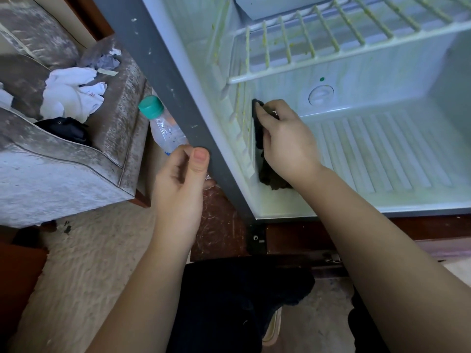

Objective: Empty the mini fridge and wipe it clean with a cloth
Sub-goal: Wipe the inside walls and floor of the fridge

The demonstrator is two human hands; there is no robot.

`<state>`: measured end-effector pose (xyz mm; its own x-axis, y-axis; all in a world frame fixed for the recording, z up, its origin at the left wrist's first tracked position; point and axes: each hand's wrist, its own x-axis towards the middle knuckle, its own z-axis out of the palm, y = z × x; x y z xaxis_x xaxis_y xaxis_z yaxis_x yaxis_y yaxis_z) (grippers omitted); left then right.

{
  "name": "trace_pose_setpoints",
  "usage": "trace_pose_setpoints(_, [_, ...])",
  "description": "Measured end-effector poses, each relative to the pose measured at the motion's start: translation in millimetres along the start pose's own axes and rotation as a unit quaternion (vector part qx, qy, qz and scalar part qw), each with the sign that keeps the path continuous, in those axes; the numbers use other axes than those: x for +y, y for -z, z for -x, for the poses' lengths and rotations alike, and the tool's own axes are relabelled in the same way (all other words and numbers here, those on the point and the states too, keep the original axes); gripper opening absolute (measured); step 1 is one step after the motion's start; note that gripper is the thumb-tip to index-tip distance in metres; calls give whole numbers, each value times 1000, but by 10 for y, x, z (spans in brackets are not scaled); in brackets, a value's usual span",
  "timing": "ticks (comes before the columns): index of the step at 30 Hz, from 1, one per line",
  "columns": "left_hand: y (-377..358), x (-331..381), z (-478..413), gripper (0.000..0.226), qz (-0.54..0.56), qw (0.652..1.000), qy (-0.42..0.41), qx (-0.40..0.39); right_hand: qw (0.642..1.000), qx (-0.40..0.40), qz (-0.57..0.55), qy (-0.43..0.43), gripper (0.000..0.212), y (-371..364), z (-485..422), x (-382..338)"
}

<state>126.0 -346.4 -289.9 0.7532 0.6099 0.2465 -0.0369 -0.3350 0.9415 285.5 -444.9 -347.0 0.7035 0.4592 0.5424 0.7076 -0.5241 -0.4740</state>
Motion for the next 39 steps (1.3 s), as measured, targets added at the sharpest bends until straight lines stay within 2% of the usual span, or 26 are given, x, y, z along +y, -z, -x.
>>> trace_pose_setpoints(3, [-9,5,9,48,-1,1000,2,1,997,-41,-27,-53,59,-61,-47,-8])
trace_pose_setpoints(7, [-3,11,4,43,2,1000,-3,3,989,29,-121,-74,31,37,-155,-1])
trace_pose_setpoints(10, [-5,12,-4,54,-6,1000,-11,4,987,-3,-148,-67,23,111,-159,-6])
trace_pose_setpoints(12, [-8,20,1,49,-6,1000,-9,2,979,-28,-184,-80,21,165,-133,-2])
trace_pose_setpoints(15, [-4,21,5,44,3,1000,-1,-5,982,-31,-169,-79,23,228,-90,22])
trace_pose_setpoints(18, [0,19,7,49,4,1000,1,-10,995,-34,-70,-61,24,271,-85,31])
trace_pose_setpoints(20, [3,17,8,56,-1,1000,1,-12,996,-41,-54,-54,28,296,-99,25])
trace_pose_setpoints(22, [5,15,7,55,-6,1000,0,-14,994,-39,-88,-46,30,315,-111,29])
trace_pose_setpoints(25, [9,23,2,42,-8,1000,-2,-18,983,-43,-170,-50,28,294,-109,57])
trace_pose_setpoints(32, [7,25,-3,37,5,1000,0,-20,933,6,-327,-150,20,185,-199,-19])
trace_pose_setpoints(36, [-6,9,2,44,5,1000,-9,-16,925,43,-327,-191,42,133,-361,-48])
trace_pose_setpoints(39, [-16,16,13,37,-1,1000,-10,-13,921,75,-320,-207,42,99,-399,-81])
